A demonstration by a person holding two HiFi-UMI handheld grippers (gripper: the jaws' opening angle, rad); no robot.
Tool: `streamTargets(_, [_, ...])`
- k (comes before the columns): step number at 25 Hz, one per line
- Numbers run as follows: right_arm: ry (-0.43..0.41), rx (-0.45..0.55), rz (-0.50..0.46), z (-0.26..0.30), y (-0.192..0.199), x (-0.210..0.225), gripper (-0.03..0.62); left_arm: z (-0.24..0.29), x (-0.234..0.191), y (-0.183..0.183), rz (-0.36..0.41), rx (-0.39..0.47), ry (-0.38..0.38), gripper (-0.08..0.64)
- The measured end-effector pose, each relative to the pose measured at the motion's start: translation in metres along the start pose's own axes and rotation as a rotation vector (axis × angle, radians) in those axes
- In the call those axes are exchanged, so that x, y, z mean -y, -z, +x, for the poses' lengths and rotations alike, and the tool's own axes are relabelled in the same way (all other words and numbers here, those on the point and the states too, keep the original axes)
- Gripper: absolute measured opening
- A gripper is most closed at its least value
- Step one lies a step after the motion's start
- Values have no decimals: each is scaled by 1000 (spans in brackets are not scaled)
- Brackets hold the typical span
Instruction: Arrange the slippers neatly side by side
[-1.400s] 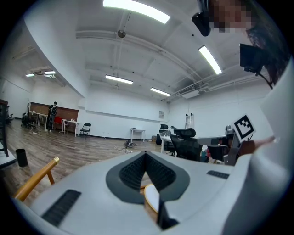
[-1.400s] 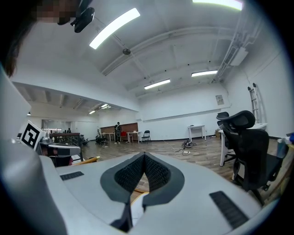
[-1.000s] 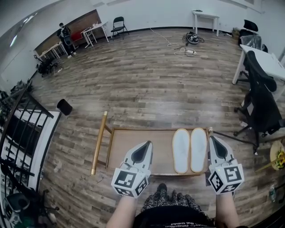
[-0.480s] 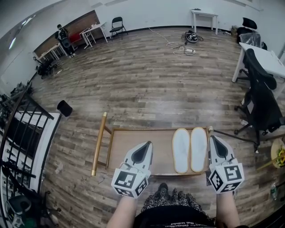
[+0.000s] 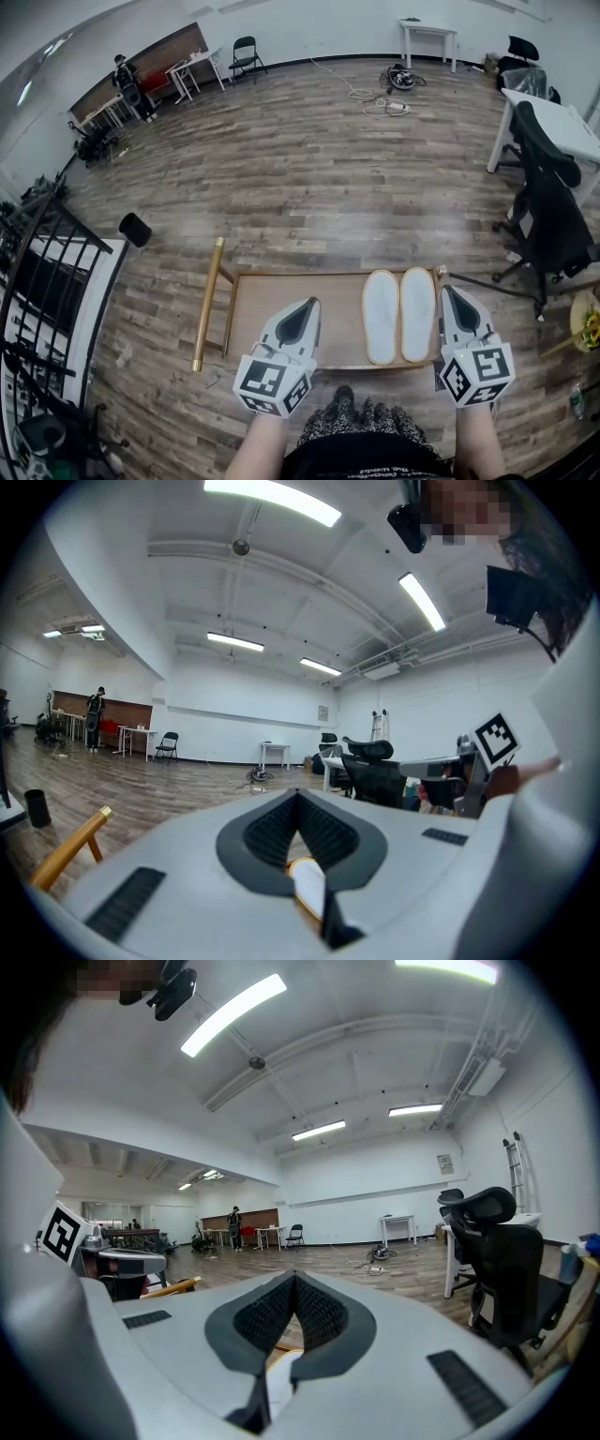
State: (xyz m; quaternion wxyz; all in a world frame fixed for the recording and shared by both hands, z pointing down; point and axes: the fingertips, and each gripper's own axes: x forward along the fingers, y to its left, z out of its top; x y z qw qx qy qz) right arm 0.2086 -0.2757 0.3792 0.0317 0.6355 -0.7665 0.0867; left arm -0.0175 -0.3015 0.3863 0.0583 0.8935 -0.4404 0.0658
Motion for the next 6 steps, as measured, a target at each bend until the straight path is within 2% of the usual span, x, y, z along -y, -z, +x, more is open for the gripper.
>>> streamTargets(6, [-2, -1, 4, 0, 2, 5, 3, 4, 4, 3, 2, -7, -1, -5])
